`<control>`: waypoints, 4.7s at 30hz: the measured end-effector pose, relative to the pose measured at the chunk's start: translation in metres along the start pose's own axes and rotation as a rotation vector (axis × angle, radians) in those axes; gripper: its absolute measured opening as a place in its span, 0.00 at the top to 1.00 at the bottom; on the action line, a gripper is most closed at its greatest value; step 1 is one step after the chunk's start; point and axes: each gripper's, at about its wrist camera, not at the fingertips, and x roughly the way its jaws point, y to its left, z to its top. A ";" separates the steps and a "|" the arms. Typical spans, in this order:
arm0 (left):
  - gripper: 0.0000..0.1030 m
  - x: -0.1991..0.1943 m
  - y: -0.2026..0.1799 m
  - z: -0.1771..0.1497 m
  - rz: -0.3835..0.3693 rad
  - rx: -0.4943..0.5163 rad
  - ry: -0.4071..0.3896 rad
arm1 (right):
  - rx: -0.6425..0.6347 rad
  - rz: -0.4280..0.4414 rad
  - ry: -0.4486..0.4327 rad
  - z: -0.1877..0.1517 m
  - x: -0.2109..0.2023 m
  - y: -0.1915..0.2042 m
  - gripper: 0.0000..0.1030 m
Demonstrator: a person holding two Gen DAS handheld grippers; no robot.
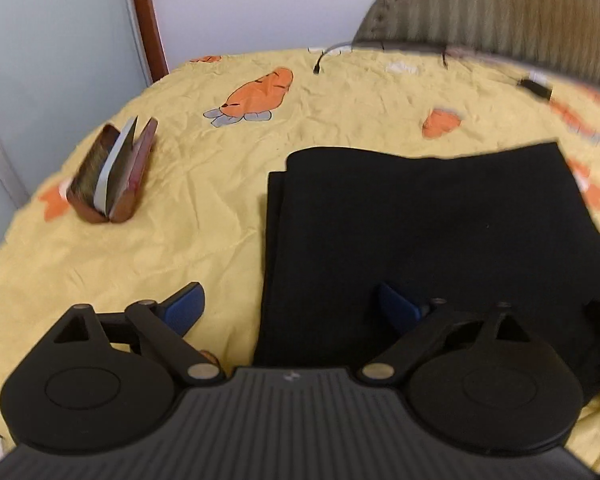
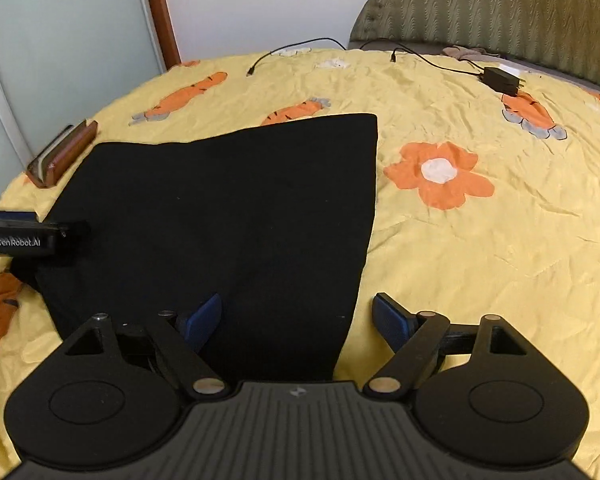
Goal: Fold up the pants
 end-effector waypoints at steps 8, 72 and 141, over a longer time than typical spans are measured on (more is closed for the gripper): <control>0.08 -0.028 0.002 0.012 -0.024 -0.041 -0.045 | -0.121 0.066 -0.053 0.007 -0.009 0.013 0.20; 0.00 -0.006 -0.006 -0.001 0.119 0.035 0.002 | -0.057 0.041 0.053 0.009 0.025 0.011 0.00; 0.00 -0.024 0.004 -0.011 0.182 0.158 -0.028 | -0.093 -0.100 0.001 -0.017 -0.012 -0.017 0.00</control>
